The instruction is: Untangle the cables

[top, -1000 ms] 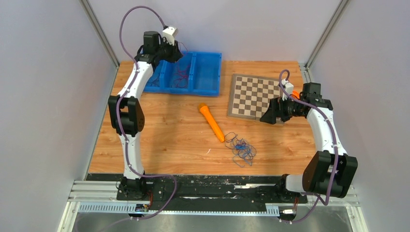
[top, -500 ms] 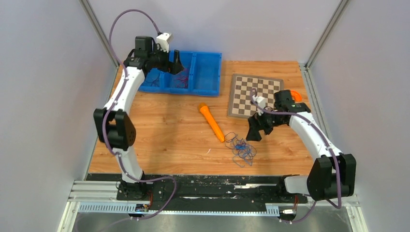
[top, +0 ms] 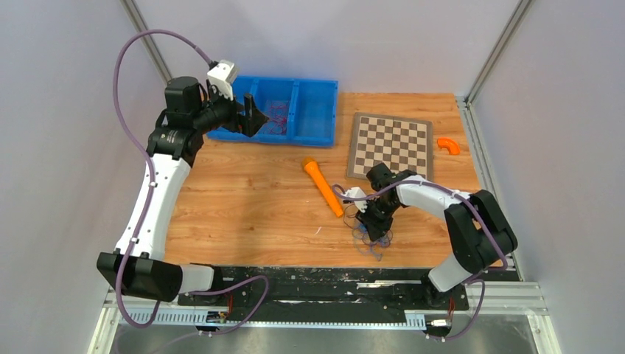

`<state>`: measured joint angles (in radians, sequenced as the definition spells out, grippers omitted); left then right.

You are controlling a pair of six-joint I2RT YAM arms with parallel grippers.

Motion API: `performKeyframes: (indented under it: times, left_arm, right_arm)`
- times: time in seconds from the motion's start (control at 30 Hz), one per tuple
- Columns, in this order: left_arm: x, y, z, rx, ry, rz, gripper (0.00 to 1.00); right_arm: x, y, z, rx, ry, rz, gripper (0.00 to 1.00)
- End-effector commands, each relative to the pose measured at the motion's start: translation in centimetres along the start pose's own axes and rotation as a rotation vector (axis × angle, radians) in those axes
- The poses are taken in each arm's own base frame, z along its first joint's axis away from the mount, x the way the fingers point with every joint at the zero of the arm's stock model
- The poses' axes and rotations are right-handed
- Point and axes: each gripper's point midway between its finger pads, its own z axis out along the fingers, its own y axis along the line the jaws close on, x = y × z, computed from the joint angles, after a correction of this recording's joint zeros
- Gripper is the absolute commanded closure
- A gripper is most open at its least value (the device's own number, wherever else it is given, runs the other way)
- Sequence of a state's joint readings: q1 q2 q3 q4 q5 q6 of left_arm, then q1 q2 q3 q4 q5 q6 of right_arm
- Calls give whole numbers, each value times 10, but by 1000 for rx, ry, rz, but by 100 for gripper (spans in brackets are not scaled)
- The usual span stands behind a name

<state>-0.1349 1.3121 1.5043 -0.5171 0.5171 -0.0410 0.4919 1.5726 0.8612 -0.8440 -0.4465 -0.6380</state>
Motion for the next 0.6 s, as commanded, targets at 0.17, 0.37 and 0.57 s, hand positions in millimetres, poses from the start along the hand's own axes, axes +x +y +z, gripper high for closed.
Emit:
performKeyframes:
  times: [0.17, 0.37, 0.57]
  left_arm:
    - [32, -42, -23, 175, 40, -43, 5]
    - [61, -99, -28, 454, 88, -71, 6]
    - [66, -158, -25, 646, 114, -148, 0]
  right_arm:
    - [-46, 21, -112, 159, -359, -240, 100]
    - [-102, 59, -179, 164, -633, -415, 100]
    - [-142, 76, -206, 109, -728, -500, 100]
